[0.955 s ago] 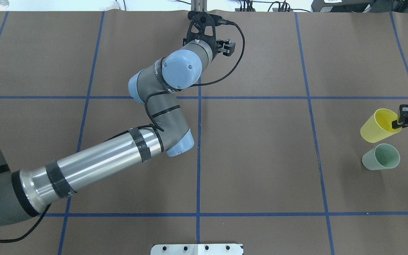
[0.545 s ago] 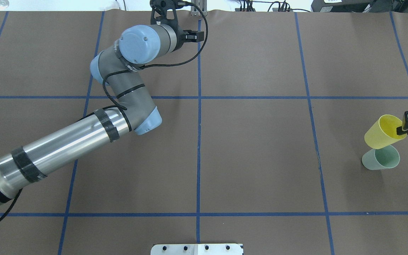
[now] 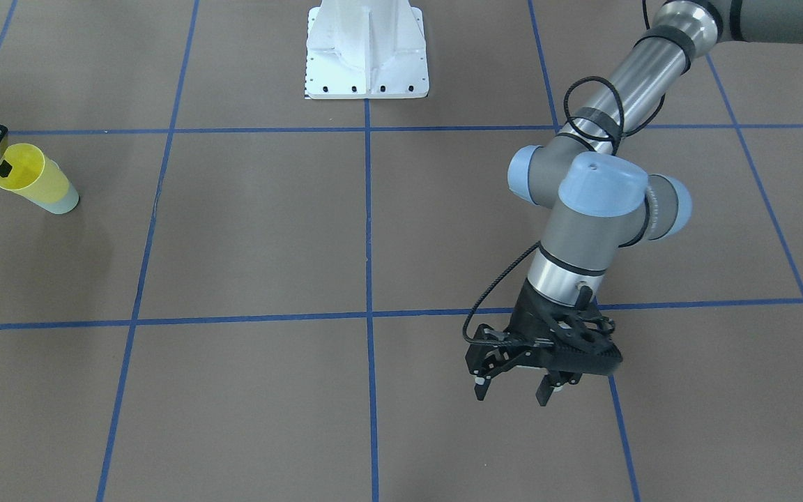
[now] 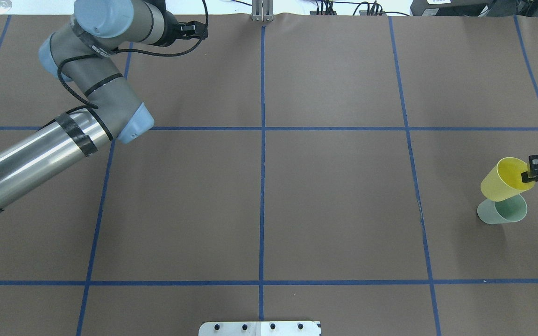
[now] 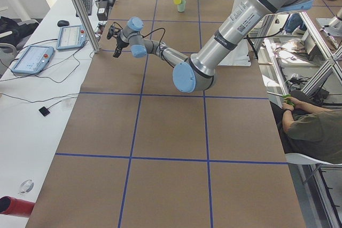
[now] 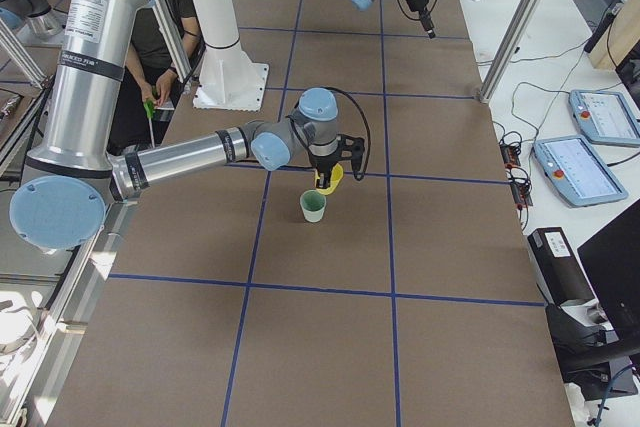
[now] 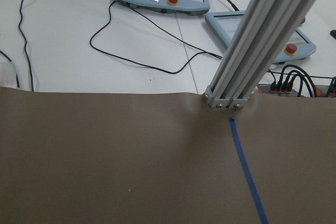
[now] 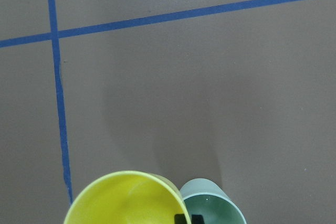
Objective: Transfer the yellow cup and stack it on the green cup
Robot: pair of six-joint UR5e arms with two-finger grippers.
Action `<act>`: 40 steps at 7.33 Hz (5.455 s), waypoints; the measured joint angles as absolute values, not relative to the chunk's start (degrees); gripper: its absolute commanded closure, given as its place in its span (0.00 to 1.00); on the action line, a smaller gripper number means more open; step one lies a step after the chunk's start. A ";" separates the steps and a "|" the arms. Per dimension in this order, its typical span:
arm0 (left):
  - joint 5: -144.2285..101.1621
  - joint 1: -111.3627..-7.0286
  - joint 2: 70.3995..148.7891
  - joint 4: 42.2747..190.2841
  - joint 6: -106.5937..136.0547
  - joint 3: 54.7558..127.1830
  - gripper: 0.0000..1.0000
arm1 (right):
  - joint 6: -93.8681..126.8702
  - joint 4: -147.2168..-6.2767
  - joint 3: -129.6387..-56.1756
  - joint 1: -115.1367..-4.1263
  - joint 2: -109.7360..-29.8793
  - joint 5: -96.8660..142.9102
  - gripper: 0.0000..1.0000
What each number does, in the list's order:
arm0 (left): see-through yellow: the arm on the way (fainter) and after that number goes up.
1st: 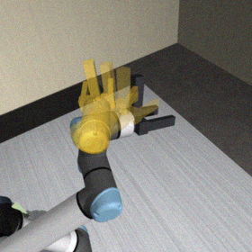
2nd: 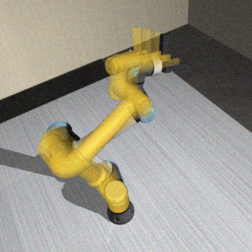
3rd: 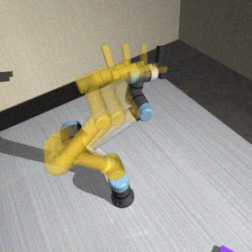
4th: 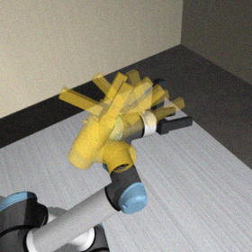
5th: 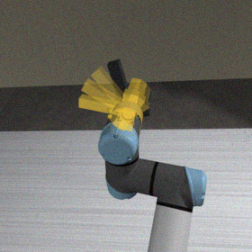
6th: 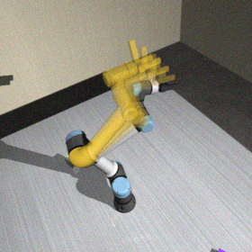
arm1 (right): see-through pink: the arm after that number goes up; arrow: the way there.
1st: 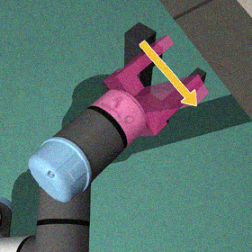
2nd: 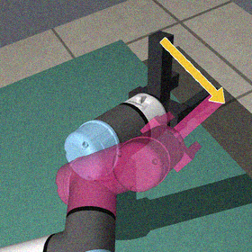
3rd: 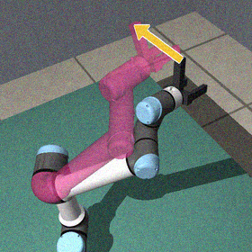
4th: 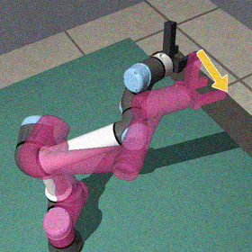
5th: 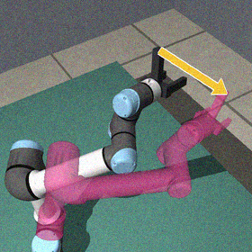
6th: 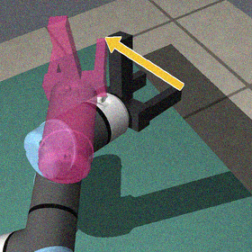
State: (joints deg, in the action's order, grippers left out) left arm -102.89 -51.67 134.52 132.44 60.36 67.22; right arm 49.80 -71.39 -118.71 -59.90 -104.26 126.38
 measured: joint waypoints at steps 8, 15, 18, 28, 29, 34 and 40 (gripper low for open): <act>-117.68 -60.79 127.94 114.66 48.92 75.75 0.08 | 47.81 -67.07 -118.46 -59.51 -110.00 126.15 0.99; -119.55 -63.79 123.15 106.42 39.09 80.85 0.02 | 48.04 -67.06 -116.26 -59.41 -107.24 126.53 0.00; -124.16 -67.58 115.85 93.83 22.82 88.67 0.01 | 47.66 -67.33 -110.00 -62.26 -99.52 126.84 0.00; -131.87 -85.60 97.61 90.86 -7.51 89.55 0.01 | 18.36 -91.85 -97.22 -83.51 -81.67 133.66 0.00; -131.87 -85.76 97.21 90.88 -7.47 89.27 0.00 | 18.05 -91.97 -97.25 -83.62 -81.99 133.62 0.00; -132.01 -85.78 96.65 91.79 -3.79 89.11 0.00 | 15.08 -92.11 -97.35 -83.67 -82.85 133.78 0.00; -131.86 -85.67 97.22 91.84 -3.05 89.15 0.00 | 14.94 -92.11 -97.64 -83.67 -82.89 133.77 0.00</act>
